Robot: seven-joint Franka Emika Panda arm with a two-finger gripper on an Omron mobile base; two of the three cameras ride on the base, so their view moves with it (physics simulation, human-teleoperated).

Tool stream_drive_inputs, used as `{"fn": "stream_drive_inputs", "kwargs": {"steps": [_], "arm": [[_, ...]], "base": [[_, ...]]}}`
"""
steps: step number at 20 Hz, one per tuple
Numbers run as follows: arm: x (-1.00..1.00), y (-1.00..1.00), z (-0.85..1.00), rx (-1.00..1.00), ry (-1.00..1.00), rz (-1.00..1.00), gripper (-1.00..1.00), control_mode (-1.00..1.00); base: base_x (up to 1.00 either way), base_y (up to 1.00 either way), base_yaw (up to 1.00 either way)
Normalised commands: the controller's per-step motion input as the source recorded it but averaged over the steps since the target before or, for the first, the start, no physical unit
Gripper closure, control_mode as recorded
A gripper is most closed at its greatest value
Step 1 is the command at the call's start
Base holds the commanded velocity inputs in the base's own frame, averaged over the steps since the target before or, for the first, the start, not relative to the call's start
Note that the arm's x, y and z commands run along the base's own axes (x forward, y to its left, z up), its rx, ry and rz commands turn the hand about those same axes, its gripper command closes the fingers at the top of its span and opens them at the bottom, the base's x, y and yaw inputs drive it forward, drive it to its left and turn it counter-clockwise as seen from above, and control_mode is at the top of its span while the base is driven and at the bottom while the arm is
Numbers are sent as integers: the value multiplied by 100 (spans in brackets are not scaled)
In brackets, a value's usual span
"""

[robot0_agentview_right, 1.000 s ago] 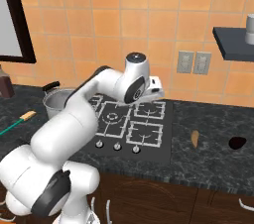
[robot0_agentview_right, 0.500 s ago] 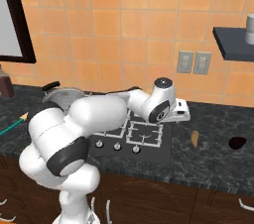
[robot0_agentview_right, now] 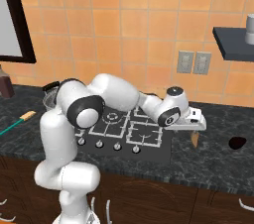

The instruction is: Put the avocado and sweet potato in the pot. Retrieve the spatula and lightly stir the vegetables in the pot.

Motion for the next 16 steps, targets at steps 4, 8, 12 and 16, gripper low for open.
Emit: {"fn": "stream_drive_inputs", "kwargs": {"steps": [4,8,12,16], "arm": [[0,-47,-20,7,3,-2,-100,-100],[0,-56,-47,7,3,0,-100,-100],[0,-20,-52,4,0,0,-100,-100],[0,9,-34,0,0,0,-100,-100]], "base": [[0,0,0],[0,0,0],[0,0,0],[0,0,0]]}}
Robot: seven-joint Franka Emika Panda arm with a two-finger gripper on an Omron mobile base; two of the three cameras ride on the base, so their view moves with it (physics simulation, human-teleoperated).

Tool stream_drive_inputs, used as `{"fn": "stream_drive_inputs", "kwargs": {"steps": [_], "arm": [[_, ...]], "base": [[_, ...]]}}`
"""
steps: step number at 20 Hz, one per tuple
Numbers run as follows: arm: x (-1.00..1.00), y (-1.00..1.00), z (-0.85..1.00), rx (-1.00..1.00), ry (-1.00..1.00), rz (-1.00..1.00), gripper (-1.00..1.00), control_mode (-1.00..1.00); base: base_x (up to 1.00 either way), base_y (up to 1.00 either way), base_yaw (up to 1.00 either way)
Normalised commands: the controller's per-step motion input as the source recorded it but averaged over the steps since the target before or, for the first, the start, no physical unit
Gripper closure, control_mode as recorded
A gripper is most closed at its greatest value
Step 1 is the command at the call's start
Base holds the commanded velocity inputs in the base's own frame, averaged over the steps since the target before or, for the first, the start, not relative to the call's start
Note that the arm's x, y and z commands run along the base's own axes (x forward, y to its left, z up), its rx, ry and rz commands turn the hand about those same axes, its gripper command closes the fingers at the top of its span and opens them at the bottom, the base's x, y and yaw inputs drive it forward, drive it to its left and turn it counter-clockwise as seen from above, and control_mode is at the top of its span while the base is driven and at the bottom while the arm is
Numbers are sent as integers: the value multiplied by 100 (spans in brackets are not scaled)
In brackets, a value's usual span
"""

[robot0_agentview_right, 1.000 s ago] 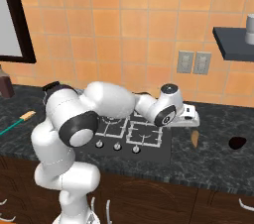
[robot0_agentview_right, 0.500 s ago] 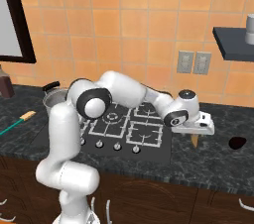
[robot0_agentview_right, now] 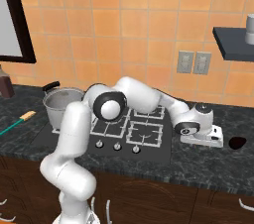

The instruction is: Put the avocado and sweet potato in the pot. Retrieve the spatula and lightly stir the vegetables in the pot.

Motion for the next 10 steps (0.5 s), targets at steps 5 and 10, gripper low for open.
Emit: {"fn": "stream_drive_inputs", "kwargs": {"steps": [5,10], "arm": [[1,24,-32,0,0,2,-100,-100],[11,57,-18,0,0,13,-100,-100]], "base": [[0,0,0],[0,0,0]]}}
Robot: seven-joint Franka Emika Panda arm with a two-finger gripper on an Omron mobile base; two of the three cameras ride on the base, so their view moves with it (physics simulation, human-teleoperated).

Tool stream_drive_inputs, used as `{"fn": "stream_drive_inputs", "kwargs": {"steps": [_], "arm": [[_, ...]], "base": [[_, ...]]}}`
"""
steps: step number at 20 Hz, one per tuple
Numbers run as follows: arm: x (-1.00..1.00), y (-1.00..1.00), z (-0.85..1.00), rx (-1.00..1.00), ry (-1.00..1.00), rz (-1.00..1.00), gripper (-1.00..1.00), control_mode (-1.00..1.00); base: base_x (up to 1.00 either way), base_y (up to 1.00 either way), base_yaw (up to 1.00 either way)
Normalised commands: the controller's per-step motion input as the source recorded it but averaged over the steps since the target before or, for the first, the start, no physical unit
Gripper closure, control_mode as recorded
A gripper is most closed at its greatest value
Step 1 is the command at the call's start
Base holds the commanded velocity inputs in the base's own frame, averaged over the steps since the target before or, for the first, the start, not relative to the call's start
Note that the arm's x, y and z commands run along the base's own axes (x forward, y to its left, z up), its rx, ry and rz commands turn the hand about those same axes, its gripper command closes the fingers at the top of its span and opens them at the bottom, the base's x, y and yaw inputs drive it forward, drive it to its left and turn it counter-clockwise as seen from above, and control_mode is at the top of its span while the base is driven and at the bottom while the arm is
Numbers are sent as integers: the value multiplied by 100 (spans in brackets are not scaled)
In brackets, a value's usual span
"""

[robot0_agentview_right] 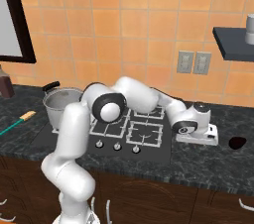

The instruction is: Put the avocado and sweet potato in the pot. Retrieve the spatula and lightly stir the vegetables in the pot.

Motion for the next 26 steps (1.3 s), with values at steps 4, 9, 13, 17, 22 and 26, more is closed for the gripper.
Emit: {"fn": "stream_drive_inputs", "kwargs": {"steps": [4,9,13,17,22,26], "arm": [[8,48,-16,0,0,28,-100,-100],[8,11,-13,-1,0,27,-100,-100],[17,0,-4,-6,5,24,-100,-100],[12,16,-27,-7,10,16,100,-100],[0,2,-6,-3,6,0,100,-100],[-2,-9,44,0,0,0,100,-100]], "base": [[0,0,0],[0,0,0],[0,0,0],[0,0,0],[0,0,0],[0,0,0]]}}
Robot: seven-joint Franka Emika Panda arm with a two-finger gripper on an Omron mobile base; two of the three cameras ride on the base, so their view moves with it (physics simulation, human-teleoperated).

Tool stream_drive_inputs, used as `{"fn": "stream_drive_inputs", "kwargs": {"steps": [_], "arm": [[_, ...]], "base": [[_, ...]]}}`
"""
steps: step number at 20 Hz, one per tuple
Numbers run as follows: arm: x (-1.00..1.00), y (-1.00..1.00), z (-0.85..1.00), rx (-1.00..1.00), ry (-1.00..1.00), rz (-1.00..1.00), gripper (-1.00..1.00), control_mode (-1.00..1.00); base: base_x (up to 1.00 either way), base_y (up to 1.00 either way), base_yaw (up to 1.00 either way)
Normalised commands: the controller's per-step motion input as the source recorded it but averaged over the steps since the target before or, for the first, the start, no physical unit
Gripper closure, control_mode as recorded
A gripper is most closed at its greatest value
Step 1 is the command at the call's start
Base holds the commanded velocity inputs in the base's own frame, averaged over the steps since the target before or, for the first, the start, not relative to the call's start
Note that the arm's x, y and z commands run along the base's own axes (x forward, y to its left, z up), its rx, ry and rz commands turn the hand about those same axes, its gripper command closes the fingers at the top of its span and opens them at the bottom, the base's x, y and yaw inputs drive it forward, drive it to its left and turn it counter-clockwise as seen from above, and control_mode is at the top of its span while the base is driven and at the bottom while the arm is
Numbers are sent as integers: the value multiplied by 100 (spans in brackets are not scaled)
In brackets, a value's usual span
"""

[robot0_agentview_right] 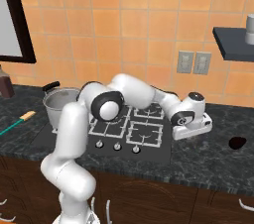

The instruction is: Put the avocado and sweet potato in the pot. Retrieve the spatula and lightly stir the vegetables in the pot.

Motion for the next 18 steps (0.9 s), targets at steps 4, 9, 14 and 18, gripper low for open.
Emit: {"fn": "stream_drive_inputs", "kwargs": {"steps": [4,9,14,18], "arm": [[-65,1,100,-4,-9,7,100,-100],[-98,33,90,-25,-17,44,100,-100],[-77,96,79,-43,-1,60,100,-100],[-28,100,100,-37,0,46,100,-100]], "base": [[0,0,0],[0,0,0],[0,0,0],[0,0,0]]}}
